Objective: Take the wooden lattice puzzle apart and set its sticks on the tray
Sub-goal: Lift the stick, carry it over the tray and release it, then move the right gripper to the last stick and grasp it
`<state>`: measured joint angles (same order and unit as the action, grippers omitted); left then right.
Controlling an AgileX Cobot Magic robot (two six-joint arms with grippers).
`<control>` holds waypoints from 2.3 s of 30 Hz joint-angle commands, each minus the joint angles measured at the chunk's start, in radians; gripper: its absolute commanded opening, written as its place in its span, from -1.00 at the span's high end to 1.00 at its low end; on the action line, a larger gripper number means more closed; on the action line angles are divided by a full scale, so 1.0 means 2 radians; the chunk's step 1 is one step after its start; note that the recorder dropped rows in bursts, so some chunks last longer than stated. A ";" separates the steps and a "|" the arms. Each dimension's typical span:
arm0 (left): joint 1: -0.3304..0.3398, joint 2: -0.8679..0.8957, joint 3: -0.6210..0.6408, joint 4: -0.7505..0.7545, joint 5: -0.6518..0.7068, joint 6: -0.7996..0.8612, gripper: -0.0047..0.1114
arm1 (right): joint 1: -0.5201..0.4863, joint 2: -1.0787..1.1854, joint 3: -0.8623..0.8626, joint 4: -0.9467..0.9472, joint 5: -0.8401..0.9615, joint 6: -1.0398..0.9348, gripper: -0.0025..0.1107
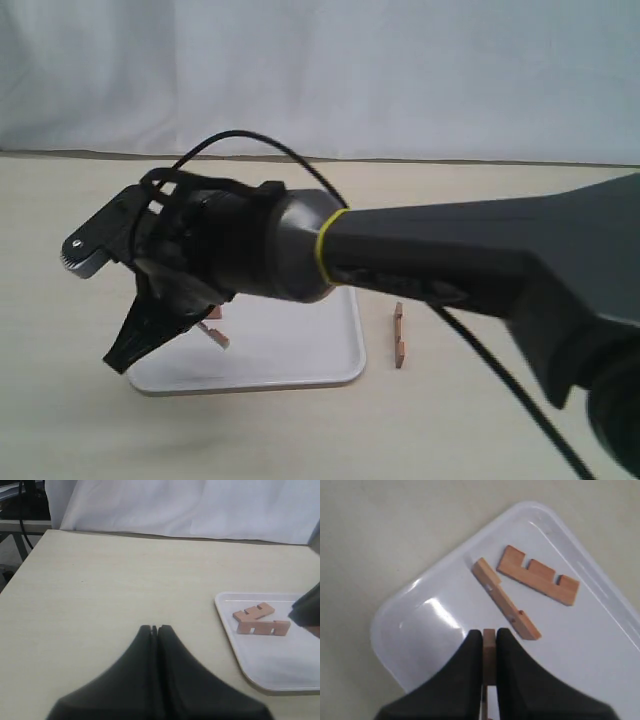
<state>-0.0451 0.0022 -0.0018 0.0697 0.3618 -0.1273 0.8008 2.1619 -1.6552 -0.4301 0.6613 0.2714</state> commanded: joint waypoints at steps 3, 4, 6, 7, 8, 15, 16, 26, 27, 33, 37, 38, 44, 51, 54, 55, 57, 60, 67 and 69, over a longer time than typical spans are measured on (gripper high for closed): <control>-0.001 -0.001 0.001 -0.001 -0.003 -0.002 0.92 | 0.007 0.050 -0.027 -0.006 0.012 -0.009 0.87; -0.001 -0.001 0.001 -0.001 -0.003 -0.002 0.92 | 0.007 0.054 -0.027 -0.006 0.012 -0.009 0.86; -0.001 -0.001 0.001 -0.001 -0.003 -0.002 0.92 | 0.007 0.061 -0.027 -0.006 0.008 -0.009 0.70; -0.001 -0.001 0.001 -0.001 -0.003 -0.002 0.92 | 0.007 0.061 -0.027 -0.006 0.006 -0.009 0.58; -0.001 -0.001 0.001 -0.001 -0.003 -0.002 0.92 | 0.007 0.061 -0.027 -0.006 0.006 -0.009 0.51; -0.001 -0.001 0.001 -0.001 -0.003 -0.002 0.92 | 0.007 0.039 -0.036 -0.017 0.024 -0.009 0.13; -0.001 -0.001 0.001 -0.001 -0.003 -0.002 0.92 | 0.007 0.032 -0.038 -0.017 0.035 -0.009 0.13; -0.001 -0.001 0.001 -0.001 -0.005 -0.002 0.92 | -0.040 -0.043 -0.042 0.031 0.142 -0.059 0.13; -0.001 -0.001 0.001 -0.001 -0.005 -0.002 0.92 | -0.049 -0.049 -0.042 0.046 0.149 -0.067 0.13; -0.001 -0.001 0.001 -0.001 -0.005 -0.002 0.92 | -0.109 -0.065 -0.041 0.107 0.186 -0.091 0.13; -0.001 -0.001 0.001 -0.001 -0.005 -0.002 0.92 | -0.133 -0.065 -0.015 0.105 0.188 -0.091 0.13; -0.001 -0.001 0.001 -0.001 -0.005 -0.002 0.92 | -0.136 -0.065 -0.008 0.103 0.182 -0.091 0.13; -0.001 -0.001 0.001 -0.001 -0.005 -0.002 0.92 | -0.173 -0.065 0.046 0.121 0.150 -0.094 0.13; -0.001 -0.001 0.001 -0.001 -0.005 -0.002 0.92 | -0.222 -0.091 0.101 0.132 0.106 -0.090 0.13; -0.001 -0.001 0.001 -0.001 -0.005 -0.002 0.92 | -0.245 -0.101 0.118 0.132 0.098 -0.076 0.13; -0.001 -0.001 0.001 -0.001 -0.005 -0.002 0.92 | -0.252 -0.102 0.124 0.133 0.098 -0.072 0.13; -0.001 -0.001 0.001 -0.001 -0.005 -0.002 0.92 | -0.262 -0.102 0.136 0.133 0.100 -0.068 0.13; -0.001 -0.001 0.001 0.000 -0.003 -0.002 0.92 | -0.268 -0.102 0.159 0.133 0.086 -0.068 0.13; -0.001 -0.001 0.001 0.000 -0.003 -0.002 0.92 | -0.268 -0.102 0.204 0.148 0.012 -0.047 0.13; -0.001 -0.001 0.001 0.000 -0.003 -0.002 0.92 | -0.268 -0.102 0.211 0.162 -0.004 -0.047 0.13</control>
<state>-0.0451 0.0022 -0.0018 0.0697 0.3618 -0.1273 0.2694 1.9667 -1.2543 -0.1399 0.7148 0.1696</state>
